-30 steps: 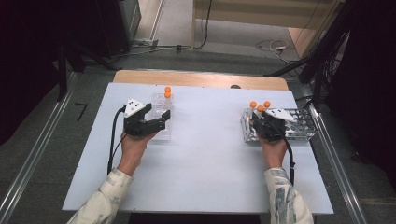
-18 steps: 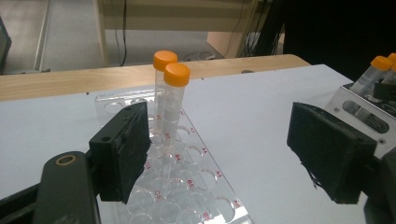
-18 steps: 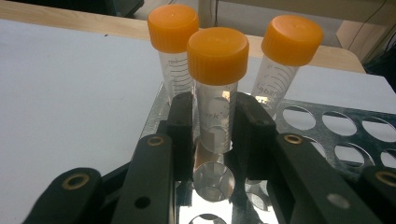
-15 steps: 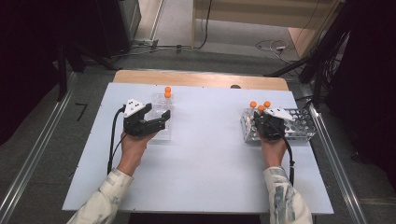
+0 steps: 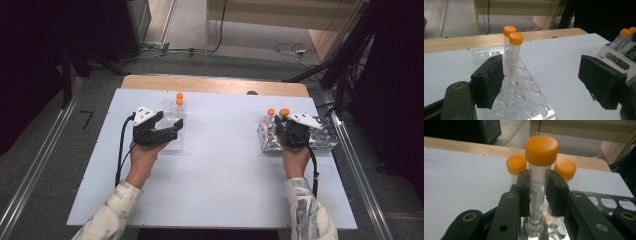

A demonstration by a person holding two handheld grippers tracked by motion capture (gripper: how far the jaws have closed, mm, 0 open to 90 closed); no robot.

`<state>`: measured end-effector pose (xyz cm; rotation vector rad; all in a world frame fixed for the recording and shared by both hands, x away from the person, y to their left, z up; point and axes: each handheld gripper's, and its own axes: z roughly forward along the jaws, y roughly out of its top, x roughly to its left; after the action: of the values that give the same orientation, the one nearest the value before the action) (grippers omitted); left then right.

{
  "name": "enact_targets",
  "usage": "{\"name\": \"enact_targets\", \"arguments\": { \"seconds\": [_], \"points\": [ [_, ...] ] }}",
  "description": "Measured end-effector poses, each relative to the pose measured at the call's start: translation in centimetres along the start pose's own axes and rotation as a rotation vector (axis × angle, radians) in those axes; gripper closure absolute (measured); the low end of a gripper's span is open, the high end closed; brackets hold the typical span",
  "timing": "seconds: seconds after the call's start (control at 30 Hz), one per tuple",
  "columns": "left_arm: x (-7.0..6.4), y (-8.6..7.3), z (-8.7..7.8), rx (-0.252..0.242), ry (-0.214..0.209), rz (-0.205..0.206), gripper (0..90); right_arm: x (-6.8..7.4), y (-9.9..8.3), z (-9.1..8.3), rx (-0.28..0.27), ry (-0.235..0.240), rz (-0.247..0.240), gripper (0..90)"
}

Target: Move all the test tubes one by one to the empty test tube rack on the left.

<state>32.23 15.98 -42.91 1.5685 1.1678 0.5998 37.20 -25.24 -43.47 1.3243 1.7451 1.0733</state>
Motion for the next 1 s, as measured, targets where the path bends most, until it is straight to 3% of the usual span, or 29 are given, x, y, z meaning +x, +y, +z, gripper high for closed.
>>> {"name": "enact_targets", "arguments": {
  "seconds": [0.17, 0.5, 0.7, 1.0],
  "points": [
    [0.0, 0.0, 0.0, -0.001, -0.002, 0.0, 20.5, 0.1, 1.2, -1.3, -0.051, 0.007, -0.004, 71.1],
    [-0.4, 0.0, 0.0, -0.002, -0.039, 0.006, 18.9, 1.3, 1.9, -4.1, -0.101, 0.081, -0.002, 71.3],
    [-0.7, -0.1, 0.2, 0.007, -0.074, 0.003, 15.9, 3.0, 1.3, -4.6, -0.101, 0.148, -0.011, 71.3],
    [-1.6, -0.4, 0.5, 0.033, -0.127, 0.014, 13.6, 6.6, 0.2, -3.5, -0.059, 0.227, -0.063, 71.3]
  ]
}}
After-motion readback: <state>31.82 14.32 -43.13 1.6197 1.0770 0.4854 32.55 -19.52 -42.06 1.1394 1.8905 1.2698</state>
